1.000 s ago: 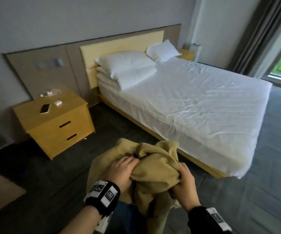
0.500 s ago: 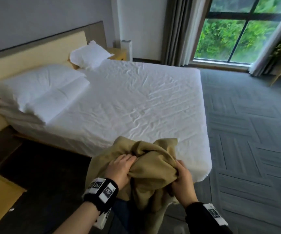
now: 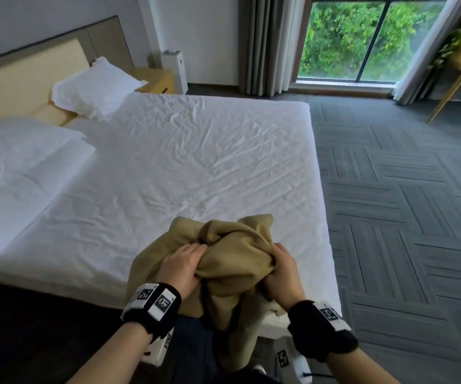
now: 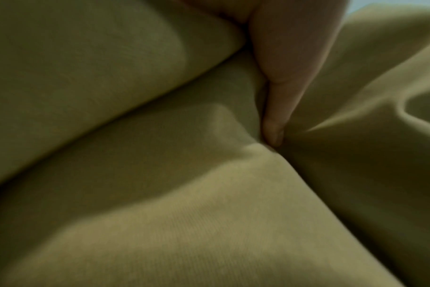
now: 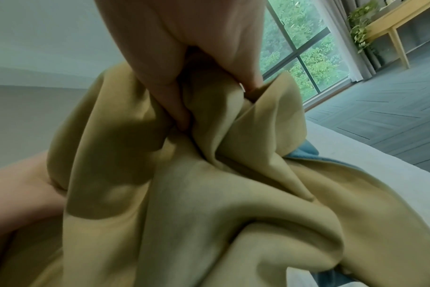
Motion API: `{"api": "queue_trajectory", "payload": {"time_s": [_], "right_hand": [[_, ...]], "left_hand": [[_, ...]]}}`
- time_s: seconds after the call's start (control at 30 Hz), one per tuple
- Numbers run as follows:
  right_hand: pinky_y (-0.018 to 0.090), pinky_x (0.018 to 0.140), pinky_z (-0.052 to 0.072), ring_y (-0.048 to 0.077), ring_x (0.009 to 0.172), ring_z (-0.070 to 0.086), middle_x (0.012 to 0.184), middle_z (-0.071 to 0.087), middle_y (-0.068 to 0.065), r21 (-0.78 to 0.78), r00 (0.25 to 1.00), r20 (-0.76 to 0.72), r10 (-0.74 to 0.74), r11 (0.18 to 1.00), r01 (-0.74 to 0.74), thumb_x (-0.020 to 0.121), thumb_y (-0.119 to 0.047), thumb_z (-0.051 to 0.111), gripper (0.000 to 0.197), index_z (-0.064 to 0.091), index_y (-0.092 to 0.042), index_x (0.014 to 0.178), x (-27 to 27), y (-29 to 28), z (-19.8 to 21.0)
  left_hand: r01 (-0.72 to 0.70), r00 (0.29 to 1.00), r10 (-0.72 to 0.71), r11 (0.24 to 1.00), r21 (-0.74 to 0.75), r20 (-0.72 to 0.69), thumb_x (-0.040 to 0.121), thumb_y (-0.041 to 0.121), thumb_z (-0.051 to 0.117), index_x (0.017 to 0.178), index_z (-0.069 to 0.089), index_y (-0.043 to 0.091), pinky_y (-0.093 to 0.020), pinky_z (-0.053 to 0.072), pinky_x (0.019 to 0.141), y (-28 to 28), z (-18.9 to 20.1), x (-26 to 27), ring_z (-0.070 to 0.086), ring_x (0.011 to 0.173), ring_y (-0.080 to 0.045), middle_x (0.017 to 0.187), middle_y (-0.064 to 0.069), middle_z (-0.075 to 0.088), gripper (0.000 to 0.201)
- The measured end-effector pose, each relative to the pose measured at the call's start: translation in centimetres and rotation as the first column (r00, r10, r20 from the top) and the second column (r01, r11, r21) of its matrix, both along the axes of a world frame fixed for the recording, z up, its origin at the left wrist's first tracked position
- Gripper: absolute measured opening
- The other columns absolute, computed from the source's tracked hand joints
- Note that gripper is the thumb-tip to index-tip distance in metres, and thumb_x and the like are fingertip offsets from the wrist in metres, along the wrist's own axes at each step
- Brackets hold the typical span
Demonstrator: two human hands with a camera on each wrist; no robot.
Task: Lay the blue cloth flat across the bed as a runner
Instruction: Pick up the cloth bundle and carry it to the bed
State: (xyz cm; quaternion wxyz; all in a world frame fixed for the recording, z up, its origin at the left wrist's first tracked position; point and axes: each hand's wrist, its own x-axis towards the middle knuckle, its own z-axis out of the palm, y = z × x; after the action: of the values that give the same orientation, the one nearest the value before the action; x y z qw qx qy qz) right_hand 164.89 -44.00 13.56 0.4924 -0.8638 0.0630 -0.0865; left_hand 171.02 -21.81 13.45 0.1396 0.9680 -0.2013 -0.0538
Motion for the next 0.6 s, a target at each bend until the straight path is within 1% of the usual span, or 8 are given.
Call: {"api": "queue_trajectory", "payload": {"time_s": [0.07, 0.2, 0.3, 0.37, 0.4, 0.47, 0.53, 0.6], "right_hand": [[0.027, 0.071, 0.046, 0.019, 0.079, 0.056, 0.089, 0.057, 0.004, -0.003, 1.000, -0.030, 0.004, 1.000, -0.004, 0.069, 0.007, 0.053, 0.029, 0.063, -0.007, 0.092, 3.4, -1.0, 0.0], [0.024, 0.070, 0.044, 0.016, 0.076, 0.054, 0.087, 0.054, 0.002, -0.005, 0.999, -0.038, -0.002, 1.000, 0.002, 0.068, 0.008, 0.052, 0.032, 0.063, -0.011, 0.092, 10.1, -2.4, 0.1], [0.033, 0.073, 0.047, 0.025, 0.082, 0.057, 0.091, 0.056, 0.006, -0.055, 0.996, -0.079, -0.039, 0.998, 0.035, 0.067, 0.007, 0.053, 0.032, 0.061, -0.009, 0.094, 14.7, -3.4, -0.2], [0.042, 0.082, 0.048, 0.031, 0.097, 0.056, 0.105, 0.057, 0.009, -0.148, 0.982, -0.187, -0.030, 0.989, 0.002, 0.069, 0.003, 0.055, 0.039, 0.059, -0.011, 0.105, 17.9, -4.2, -1.0], [0.044, 0.089, 0.047, 0.032, 0.107, 0.054, 0.115, 0.055, 0.010, -0.231, 0.964, -0.266, -0.022, 0.972, -0.042, 0.071, -0.001, 0.057, 0.046, 0.056, -0.014, 0.115, 19.4, -4.6, -1.6], [0.044, 0.101, 0.040, 0.031, 0.123, 0.045, 0.133, 0.048, 0.009, -0.359, 0.905, -0.423, -0.053, 0.927, -0.113, 0.078, -0.013, 0.060, 0.056, 0.046, -0.019, 0.131, 21.8, -5.5, -3.2], [0.045, 0.106, 0.036, 0.030, 0.131, 0.038, 0.140, 0.043, 0.009, -0.355, 0.825, -0.562, -0.066, 0.920, -0.168, 0.084, -0.023, 0.060, 0.058, 0.039, -0.021, 0.138, 23.2, -6.0, -5.2], [0.046, 0.105, 0.038, 0.029, 0.131, 0.040, 0.142, 0.043, 0.010, -0.307, 0.742, -0.667, -0.068, 0.933, -0.190, 0.086, -0.025, 0.057, 0.056, 0.038, -0.021, 0.138, 24.2, -6.2, -7.1]], "left_hand": [[-0.026, 1.000, 0.025, 0.999, -0.021, -0.009, 0.081, 0.022, 0.057, 0.132, 0.049, 0.019, -0.039, 0.048, 0.097, -1.0, 0.0, 2.9, 0.051, 0.124, -0.022, 0.132, -0.004, 0.056, 0.052], [-0.035, 0.999, 0.035, 0.999, -0.012, -0.004, 0.081, 0.016, 0.054, 0.129, 0.049, 0.024, -0.038, 0.049, 0.092, -2.7, -0.3, 9.8, 0.052, 0.120, -0.022, 0.129, 0.001, 0.057, 0.049], [-0.006, 1.000, 0.006, 1.000, -0.014, -0.002, 0.080, 0.014, 0.055, 0.126, 0.049, 0.025, -0.040, 0.049, 0.091, -3.9, -1.0, 15.2, 0.054, 0.117, -0.023, 0.126, 0.001, 0.058, 0.048], [0.020, 1.000, -0.020, 0.999, -0.030, -0.015, 0.080, 0.013, 0.056, 0.124, 0.049, 0.025, -0.042, 0.047, 0.093, -4.4, -1.7, 18.9, 0.054, 0.116, -0.023, 0.124, 0.001, 0.057, 0.046], [0.034, 0.999, -0.035, 0.999, -0.019, -0.036, 0.079, 0.015, 0.058, 0.125, 0.048, 0.027, -0.042, 0.045, 0.095, -4.5, -2.3, 20.7, 0.053, 0.117, -0.022, 0.126, 0.002, 0.054, 0.048], [0.070, 0.993, -0.064, 0.996, 0.058, -0.104, 0.076, 0.021, 0.067, 0.132, 0.040, 0.030, -0.043, 0.039, 0.101, -4.1, -3.6, 23.7, 0.047, 0.122, -0.021, 0.133, 0.005, 0.045, 0.063], [0.094, 0.980, -0.066, 0.985, 0.144, -0.188, 0.073, 0.022, 0.072, 0.138, 0.032, 0.032, -0.043, 0.037, 0.103, -3.3, -5.2, 25.8, 0.042, 0.128, -0.019, 0.139, 0.007, 0.038, 0.077], [0.102, 0.964, -0.051, 0.978, 0.183, -0.262, 0.076, 0.024, 0.069, 0.139, 0.031, 0.032, -0.041, 0.039, 0.102, -2.4, -7.1, 27.5, 0.040, 0.130, -0.018, 0.142, 0.007, 0.037, 0.074]]}}
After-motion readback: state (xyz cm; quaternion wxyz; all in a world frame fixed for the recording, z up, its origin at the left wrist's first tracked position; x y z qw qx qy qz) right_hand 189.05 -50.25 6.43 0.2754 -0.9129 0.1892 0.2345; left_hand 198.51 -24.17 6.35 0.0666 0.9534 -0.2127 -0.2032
